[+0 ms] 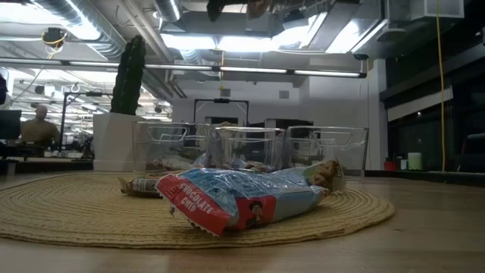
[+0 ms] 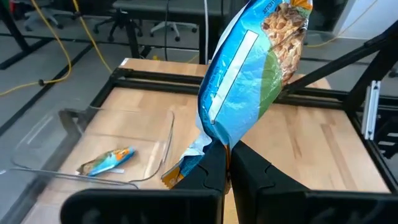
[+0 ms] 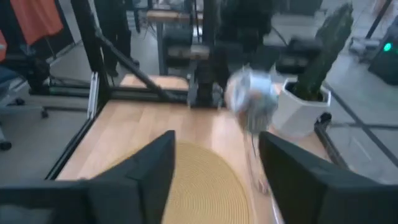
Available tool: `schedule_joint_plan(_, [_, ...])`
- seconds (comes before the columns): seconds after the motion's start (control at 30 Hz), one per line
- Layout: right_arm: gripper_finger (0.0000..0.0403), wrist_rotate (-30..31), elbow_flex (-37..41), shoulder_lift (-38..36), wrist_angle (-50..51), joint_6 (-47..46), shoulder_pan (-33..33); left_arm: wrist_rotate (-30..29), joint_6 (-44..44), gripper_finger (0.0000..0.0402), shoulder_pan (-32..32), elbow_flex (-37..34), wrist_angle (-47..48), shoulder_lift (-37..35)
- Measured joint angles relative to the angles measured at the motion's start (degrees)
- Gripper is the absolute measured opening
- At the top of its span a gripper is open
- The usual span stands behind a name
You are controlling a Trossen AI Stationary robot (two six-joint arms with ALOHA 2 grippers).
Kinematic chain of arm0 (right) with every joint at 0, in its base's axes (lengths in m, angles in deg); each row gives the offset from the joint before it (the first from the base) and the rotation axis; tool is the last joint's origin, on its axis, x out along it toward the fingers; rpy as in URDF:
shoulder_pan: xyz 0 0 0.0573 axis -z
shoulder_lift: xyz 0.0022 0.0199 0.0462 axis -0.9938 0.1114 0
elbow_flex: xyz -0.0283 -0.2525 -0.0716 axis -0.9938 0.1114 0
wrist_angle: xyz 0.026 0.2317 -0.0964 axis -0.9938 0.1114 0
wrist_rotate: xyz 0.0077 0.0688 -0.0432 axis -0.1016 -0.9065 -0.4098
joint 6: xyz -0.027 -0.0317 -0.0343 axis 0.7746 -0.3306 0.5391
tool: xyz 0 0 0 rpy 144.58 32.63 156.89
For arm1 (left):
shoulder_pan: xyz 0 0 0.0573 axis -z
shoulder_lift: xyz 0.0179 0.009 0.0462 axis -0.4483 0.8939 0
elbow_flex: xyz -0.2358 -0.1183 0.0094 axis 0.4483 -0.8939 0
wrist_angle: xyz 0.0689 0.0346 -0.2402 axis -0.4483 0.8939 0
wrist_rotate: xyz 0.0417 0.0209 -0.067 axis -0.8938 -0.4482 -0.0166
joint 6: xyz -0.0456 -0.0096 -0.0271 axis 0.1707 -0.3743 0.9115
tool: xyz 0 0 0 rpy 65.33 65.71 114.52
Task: Pick and place Granola Bars by type
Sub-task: Put the orange granola bar into the right transparent bin
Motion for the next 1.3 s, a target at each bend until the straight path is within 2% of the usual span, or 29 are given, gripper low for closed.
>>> schedule_joint_plan(0.13, [0.0279,1.3,0.0,2.4,-2.2,-0.1,0.3,1.2,-0.1,0.0003,-0.3,0.0,-2.7,0.8])
schedule_joint_plan(0.23, [0.0292,2.6,0.0,4.2,-3.3,-0.2,1.2,1.8,-0.5,0.0002,-0.5,0.0,-3.9,0.8])
schedule_joint_plan(0.4, [0.0288,2.6,0.0,6.3,-8.6,-0.1,2.4,2.3,-0.5,0.0002,-0.5,0.0,-3.9,0.8])
schedule_joint_plan(0.77, [0.0267,2.2,0.0,7.2,-13.4,-0.3,3.5,3.3,-0.8,0.0002,-0.5,0.0,-4.1,0.8])
schedule_joint_plan(1.03, [0.0233,1.4,0.0,7.2,-14.4,-0.6,3.5,5.2,-0.8,0.0002,-1.0,0.0,-6.9,3.6])
schedule_joint_plan(1.17, [0.0192,1.4,0.0,7.2,-14.0,-2.1,3.5,5.2,-0.7,0.0002,-1.0,0.0,-8.7,4.1])
schedule_joint_plan(1.3, [0.0135,1.4,0.0,7.2,-13.7,-2.1,3.5,4.6,-0.5,0.0003,-1.3,0.0,-8.7,4.1])
